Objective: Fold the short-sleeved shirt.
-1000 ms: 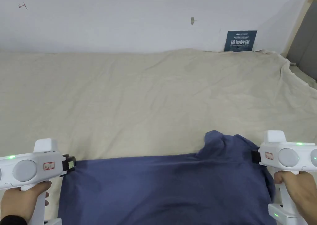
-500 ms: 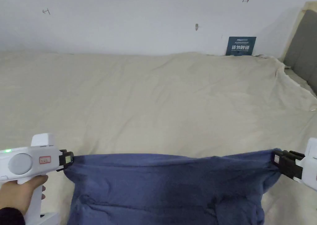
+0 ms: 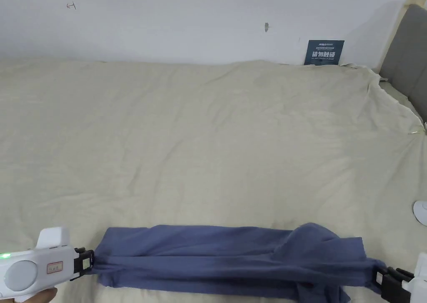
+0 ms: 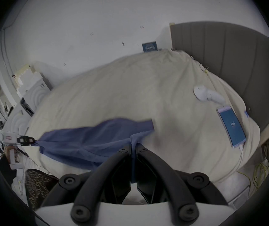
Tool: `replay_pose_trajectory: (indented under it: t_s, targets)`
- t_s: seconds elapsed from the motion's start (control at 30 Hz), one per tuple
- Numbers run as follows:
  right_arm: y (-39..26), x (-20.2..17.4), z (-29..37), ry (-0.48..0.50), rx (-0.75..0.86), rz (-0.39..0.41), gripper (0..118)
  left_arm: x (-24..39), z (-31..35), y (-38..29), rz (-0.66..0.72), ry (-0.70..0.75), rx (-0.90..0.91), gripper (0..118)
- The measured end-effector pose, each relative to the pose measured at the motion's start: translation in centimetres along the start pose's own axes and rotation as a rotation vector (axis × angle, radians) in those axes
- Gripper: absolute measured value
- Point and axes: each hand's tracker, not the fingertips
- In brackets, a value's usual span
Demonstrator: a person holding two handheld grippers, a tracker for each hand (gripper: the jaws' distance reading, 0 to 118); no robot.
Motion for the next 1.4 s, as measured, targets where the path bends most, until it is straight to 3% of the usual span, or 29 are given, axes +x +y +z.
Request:
replay_pose_trajectory:
  t_s: [0.27, 0.47, 0.53, 0.57, 0.6, 0.63, 0.67, 0.7, 1.0, 1.17, 1.27, 1.33, 1.4]
  targets:
    - [-3.1, 0.5, -5.0, -0.087, -0.086, -0.089, 2, -0.8, -3.7, -1.9, -0.042, 0.046, -0.045, 1]
    - [-3.0, -0.1, -4.9, -0.113, -0.100, -0.076, 2, -0.5, -3.8, -2.1, -0.043, 0.067, -0.050, 2]
    - [-2.5, -0.5, -3.6, -0.101, -0.091, -0.080, 8, -0.4, -3.2, -1.6, -0.017, 0.064, -0.046, 17]
    - [-2.1, -0.7, -2.8, -0.105, -0.082, -0.079, 20, -0.3, -2.8, -1.3, -0.004, 0.063, -0.044, 32]
    - [-1.5, -1.0, -2.0, -0.099, -0.059, -0.077, 49, 0.3, -1.7, -1.1, 0.010, 0.065, -0.036, 64]
    - [-0.7, -1.3, -1.0, -0.087, -0.021, -0.075, 73, 0.5, -0.9, -0.8, 0.021, 0.060, -0.011, 83]
    - [0.0, -1.8, 0.1, -0.075, 0.026, -0.073, 90, 0.8, 0.0, -0.3, 0.027, 0.043, 0.032, 98]
    - [1.0, -2.3, 1.2, -0.055, 0.078, -0.067, 95, 1.3, 1.1, 0.2, 0.024, 0.023, 0.078, 105]
    - [8.3, -10.5, 7.5, -0.027, 0.442, 0.099, 95, 7.4, 9.1, 5.5, -0.039, 0.001, 0.428, 105]
    - [8.9, -13.8, 7.6, -0.086, 0.547, 0.166, 91, 10.2, 10.1, 6.0, -0.103, 0.054, 0.567, 102]
    - [8.7, -15.1, 7.6, -0.107, 0.594, 0.190, 66, 11.0, 10.2, 5.4, -0.112, 0.062, 0.640, 78]
    - [8.6, -15.4, 7.3, -0.110, 0.601, 0.195, 40, 11.5, 10.2, 4.9, -0.131, 0.074, 0.678, 50]
    - [8.6, -15.6, 7.1, -0.090, 0.600, 0.195, 4, 11.6, 10.1, 4.7, -0.137, 0.079, 0.693, 19]
